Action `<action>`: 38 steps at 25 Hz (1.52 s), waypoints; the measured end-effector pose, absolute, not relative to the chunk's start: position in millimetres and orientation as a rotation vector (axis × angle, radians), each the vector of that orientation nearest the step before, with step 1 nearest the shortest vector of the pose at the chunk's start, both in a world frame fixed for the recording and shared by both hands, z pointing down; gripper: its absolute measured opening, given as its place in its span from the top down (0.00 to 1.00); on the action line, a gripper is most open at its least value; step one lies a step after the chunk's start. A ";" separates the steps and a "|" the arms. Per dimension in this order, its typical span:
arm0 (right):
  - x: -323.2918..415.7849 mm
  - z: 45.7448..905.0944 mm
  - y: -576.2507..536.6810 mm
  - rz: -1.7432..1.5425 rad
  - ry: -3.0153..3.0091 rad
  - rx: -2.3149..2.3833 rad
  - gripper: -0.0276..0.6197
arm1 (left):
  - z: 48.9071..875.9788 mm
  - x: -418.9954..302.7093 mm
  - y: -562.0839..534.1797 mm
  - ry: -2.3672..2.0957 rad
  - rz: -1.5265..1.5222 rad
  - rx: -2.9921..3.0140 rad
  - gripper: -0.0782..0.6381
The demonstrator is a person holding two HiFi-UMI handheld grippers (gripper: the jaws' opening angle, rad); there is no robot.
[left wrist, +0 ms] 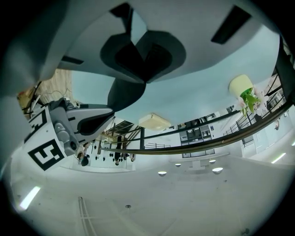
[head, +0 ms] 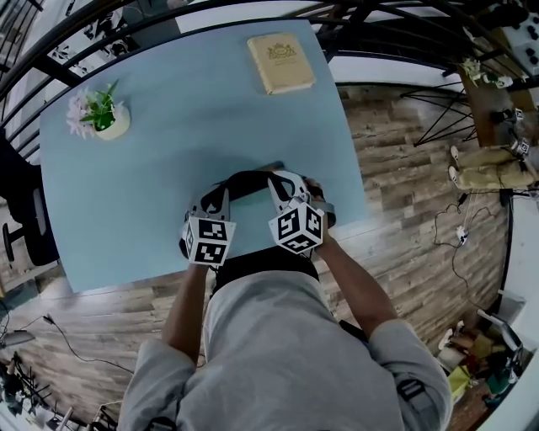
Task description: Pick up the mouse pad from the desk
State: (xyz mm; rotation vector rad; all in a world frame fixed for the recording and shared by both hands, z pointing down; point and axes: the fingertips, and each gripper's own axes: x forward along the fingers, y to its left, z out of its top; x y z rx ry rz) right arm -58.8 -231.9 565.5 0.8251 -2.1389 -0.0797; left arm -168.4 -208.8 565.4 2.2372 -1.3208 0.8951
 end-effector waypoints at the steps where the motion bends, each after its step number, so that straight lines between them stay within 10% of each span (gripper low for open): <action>1: -59.2 564.4 -234.1 -0.083 -2.145 0.818 0.93 | 563.7 -168.5 -210.5 -1.330 0.892 2.231 0.86; 38: -84.0 482.2 -283.8 -0.073 -2.382 0.826 0.93 | 474.7 -167.6 -260.0 -1.554 0.704 2.240 0.86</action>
